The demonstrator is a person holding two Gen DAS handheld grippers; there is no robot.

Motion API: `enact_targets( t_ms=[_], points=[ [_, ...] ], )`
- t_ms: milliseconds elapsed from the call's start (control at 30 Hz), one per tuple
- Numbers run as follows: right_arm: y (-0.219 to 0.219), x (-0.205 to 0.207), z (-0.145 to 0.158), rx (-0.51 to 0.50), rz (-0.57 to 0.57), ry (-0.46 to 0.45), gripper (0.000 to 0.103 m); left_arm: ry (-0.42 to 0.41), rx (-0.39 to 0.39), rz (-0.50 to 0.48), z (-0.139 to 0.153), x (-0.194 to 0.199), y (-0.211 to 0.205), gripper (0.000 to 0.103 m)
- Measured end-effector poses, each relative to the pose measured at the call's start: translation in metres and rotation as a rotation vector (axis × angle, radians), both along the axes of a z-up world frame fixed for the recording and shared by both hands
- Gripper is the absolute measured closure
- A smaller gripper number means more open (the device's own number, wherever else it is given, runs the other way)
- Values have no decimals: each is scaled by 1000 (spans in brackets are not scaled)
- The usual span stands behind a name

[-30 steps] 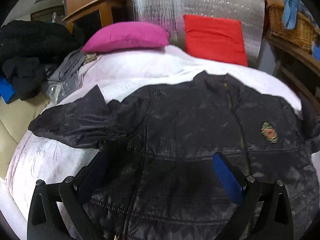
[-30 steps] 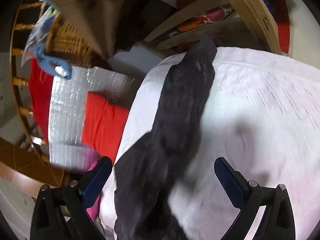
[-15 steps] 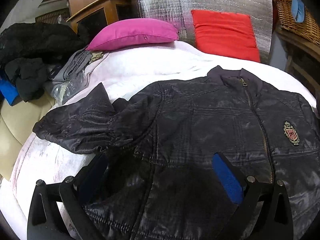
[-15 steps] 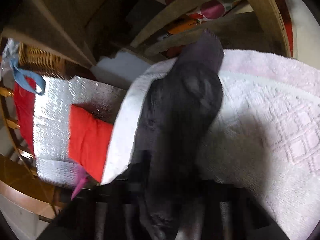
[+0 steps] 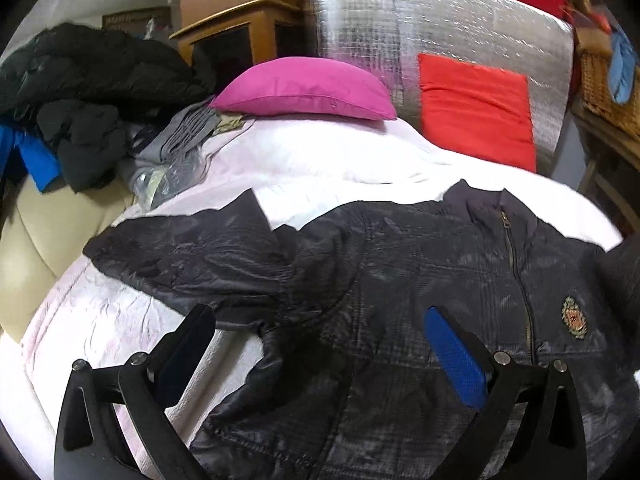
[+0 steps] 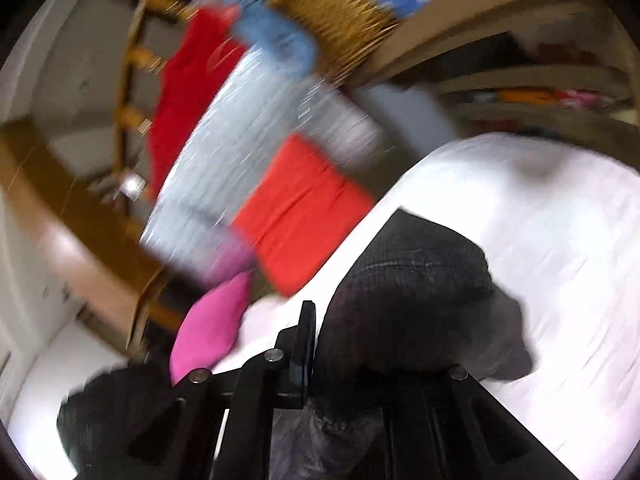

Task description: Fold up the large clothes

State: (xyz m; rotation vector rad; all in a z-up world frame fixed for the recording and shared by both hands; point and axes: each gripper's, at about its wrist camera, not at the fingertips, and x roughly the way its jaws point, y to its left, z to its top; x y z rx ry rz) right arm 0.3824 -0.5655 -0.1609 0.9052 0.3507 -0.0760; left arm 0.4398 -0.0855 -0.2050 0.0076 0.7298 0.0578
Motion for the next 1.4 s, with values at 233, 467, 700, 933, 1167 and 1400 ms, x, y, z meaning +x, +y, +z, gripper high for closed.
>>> enact_targets(
  t_ms=[233, 467, 700, 933, 1167, 1400],
  points=[
    [110, 6, -49, 4, 249, 120, 86, -17, 20, 6, 4, -10, 13, 0],
    [125, 3, -113, 308, 367, 259, 19, 2, -5, -38, 0, -11, 4, 0],
    [74, -76, -108, 492, 253, 76, 18, 10, -1, -238, 3, -39, -48, 0],
    [6, -110, -121, 638, 77, 41, 31, 33, -50, -370, 34, -71, -130, 0],
    [-21, -114, -121, 635, 77, 94, 63, 78, 84, -423, 24, -73, -223, 0],
    [-20, -102, -123, 618, 92, 138, 64, 158, 225, -429, -8, -48, -253, 92]
  ],
)
